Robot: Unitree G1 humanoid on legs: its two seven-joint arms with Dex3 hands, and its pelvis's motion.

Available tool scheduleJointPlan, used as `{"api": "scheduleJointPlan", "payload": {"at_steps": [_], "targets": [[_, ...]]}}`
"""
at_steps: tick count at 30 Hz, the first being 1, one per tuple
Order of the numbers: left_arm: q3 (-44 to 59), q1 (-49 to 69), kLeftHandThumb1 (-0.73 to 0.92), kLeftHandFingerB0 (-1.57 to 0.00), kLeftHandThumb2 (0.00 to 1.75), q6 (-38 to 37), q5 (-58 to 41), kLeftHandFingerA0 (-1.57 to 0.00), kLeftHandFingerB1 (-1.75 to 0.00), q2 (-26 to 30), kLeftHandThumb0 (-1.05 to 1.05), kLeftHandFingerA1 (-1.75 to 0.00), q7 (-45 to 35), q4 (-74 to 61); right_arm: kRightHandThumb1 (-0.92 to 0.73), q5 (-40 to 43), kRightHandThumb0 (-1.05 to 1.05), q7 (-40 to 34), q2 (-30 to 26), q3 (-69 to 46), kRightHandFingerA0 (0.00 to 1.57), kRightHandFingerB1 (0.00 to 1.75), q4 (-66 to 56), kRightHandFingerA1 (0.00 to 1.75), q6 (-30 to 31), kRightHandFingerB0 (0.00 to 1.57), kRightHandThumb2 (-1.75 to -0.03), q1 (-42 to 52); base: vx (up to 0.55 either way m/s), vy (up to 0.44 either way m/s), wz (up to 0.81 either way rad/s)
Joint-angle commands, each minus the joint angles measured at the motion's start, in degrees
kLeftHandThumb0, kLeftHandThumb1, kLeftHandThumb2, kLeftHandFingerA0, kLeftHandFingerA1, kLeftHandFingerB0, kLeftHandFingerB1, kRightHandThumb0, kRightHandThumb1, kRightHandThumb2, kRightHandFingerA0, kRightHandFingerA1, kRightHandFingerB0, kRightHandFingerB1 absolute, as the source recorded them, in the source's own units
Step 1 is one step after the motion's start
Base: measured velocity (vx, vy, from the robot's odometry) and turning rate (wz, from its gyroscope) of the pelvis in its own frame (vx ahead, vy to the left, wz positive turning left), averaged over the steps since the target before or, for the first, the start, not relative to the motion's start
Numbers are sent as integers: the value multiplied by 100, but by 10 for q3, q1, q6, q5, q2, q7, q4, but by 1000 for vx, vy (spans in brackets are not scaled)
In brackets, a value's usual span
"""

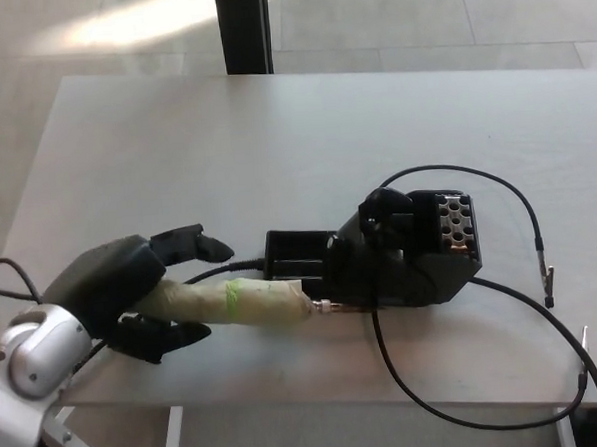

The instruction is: Use the left hand of the robot to grab the soldering gun kept on the middle of the table and pull it out of its base and keep it on the left side of the base

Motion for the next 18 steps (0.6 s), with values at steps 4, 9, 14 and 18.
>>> {"api": "scheduleJointPlan", "payload": {"at_steps": [4, 9, 14, 18], "targets": [[-84, -14, 54, -27, 85, 24, 142, -17, -47, 62, -54, -58, -24, -4, -40, -2, -105, 11, -12, 4, 126, 117, -6, 94, -14, 65, -126, -4, 0, 0, 0], [-96, -18, 71, -34, 61, 34, 154, -15, -36, 73, -53, -61, -27, -15, -38, 4, -103, 12, -12, -2, 131, 131, -4, 91, -13, 60, -108, -5, 0, 0, 0], [-85, -18, 54, -30, 87, 33, 145, -13, -49, 91, -57, -56, -37, -28, -35, 11, -105, 12, -12, -9, 127, 119, -3, 95, -11, 60, -126, -9, 0, 0, 0], [-78, -14, 55, -34, 87, 25, 148, -15, -50, 103, -57, -58, -37, -34, -34, 10, -105, 13, -13, -10, 132, 119, -4, 98, -11, 59, -126, -8, 0, 0, 0]]}}
